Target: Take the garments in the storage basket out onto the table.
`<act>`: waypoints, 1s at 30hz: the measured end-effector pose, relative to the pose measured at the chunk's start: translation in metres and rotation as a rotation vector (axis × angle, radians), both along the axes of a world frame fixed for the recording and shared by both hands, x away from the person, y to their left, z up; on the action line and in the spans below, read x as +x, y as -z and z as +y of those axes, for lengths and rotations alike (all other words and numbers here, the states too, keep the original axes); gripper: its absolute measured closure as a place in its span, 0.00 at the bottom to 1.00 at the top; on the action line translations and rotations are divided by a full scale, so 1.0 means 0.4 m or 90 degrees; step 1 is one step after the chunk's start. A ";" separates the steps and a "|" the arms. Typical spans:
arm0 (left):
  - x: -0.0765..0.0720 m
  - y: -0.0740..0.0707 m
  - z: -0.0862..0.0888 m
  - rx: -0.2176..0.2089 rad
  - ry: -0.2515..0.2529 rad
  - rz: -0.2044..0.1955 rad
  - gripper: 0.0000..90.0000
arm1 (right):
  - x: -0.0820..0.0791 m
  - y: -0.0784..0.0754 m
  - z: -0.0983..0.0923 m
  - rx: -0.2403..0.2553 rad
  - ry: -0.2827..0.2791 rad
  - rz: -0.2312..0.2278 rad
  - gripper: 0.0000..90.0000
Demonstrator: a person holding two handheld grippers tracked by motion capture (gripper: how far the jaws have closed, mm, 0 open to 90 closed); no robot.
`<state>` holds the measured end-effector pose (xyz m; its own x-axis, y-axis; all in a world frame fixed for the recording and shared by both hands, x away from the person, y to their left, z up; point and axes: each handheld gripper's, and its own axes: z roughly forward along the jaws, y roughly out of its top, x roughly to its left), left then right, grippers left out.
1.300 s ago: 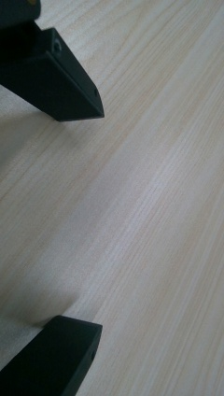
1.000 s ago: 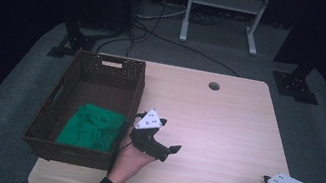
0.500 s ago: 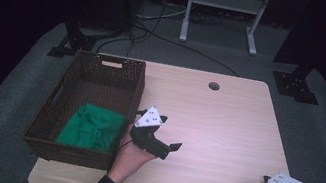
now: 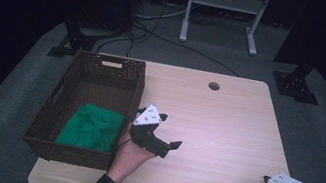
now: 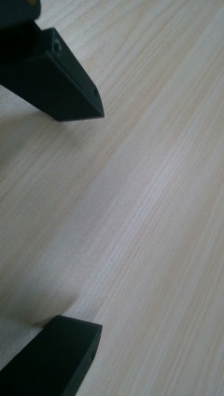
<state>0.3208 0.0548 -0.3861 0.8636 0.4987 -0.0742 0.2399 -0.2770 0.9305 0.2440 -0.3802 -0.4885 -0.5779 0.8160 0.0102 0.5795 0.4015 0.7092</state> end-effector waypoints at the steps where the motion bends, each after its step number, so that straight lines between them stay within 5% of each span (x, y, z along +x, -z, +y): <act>1: 0.000 -0.004 -0.001 0.001 0.001 -0.001 0.00 | 0.000 0.000 0.000 0.000 0.000 0.000 0.00; 30: 0.009 -0.053 0.022 -0.010 -0.004 -0.028 0.00 | 0.000 0.000 0.000 0.000 0.000 0.000 0.00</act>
